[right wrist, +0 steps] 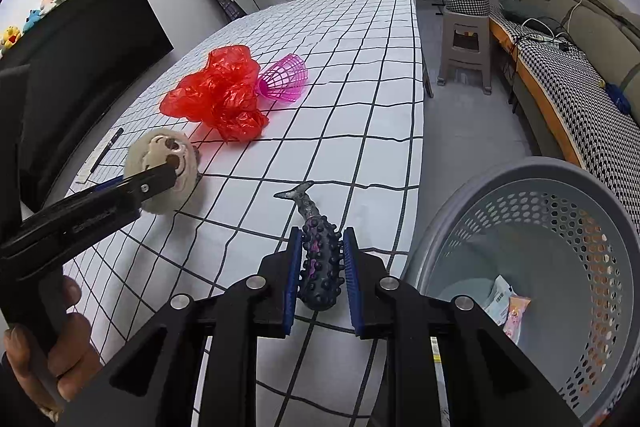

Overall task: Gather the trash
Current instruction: 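Grasp the beige plush sloth with the left tool while right holds comb, then carry plush sloth and comb over the basket and open both tools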

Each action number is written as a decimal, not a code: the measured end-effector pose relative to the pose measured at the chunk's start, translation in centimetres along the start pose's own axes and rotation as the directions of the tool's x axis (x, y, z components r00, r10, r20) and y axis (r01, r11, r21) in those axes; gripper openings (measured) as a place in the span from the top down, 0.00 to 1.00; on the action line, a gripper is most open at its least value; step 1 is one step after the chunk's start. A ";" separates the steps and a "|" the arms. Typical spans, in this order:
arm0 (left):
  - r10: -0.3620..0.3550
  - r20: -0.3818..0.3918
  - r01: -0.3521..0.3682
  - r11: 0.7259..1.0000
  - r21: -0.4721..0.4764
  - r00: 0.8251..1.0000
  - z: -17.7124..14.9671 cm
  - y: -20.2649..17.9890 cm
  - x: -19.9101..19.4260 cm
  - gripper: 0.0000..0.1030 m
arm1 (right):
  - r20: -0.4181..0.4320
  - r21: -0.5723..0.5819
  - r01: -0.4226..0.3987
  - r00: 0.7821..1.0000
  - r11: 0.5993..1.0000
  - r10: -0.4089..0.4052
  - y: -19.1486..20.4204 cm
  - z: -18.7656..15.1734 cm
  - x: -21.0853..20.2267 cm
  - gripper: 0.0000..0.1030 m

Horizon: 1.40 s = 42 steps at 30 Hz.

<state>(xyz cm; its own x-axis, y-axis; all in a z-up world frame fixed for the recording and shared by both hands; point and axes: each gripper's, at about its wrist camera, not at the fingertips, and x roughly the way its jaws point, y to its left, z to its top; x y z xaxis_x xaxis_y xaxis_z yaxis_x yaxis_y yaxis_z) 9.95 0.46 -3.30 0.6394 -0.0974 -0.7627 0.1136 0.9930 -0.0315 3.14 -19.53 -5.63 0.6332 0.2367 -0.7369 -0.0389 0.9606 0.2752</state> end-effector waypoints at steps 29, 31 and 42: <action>-0.294 -0.050 0.293 0.899 0.326 0.955 -3.3 -17.1 -3.3 0.57 | 0.041 0.260 0.237 0.966 0.936 -0.256 -14.0 -5.0 -10.1 0.80; -0.303 -0.071 0.308 0.887 0.345 0.950 -3.7 -18.4 -2.8 0.57 | 0.034 0.280 0.241 0.965 0.929 -0.260 -15.1 -5.3 -10.2 0.80; -0.303 -0.142 0.335 0.856 0.393 0.942 -4.9 -22.2 -0.9 0.55 | 0.012 0.323 0.241 0.966 0.915 -0.258 -18.4 -6.0 -9.8 0.80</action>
<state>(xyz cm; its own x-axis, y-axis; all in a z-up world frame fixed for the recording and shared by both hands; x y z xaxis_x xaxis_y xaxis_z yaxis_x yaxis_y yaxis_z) 3.07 -21.21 -5.07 0.4600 -0.3830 -0.8011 0.6103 0.7917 -0.0281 -7.04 -38.66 -7.17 0.6307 -0.0213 -0.7757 0.3669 0.8890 0.2739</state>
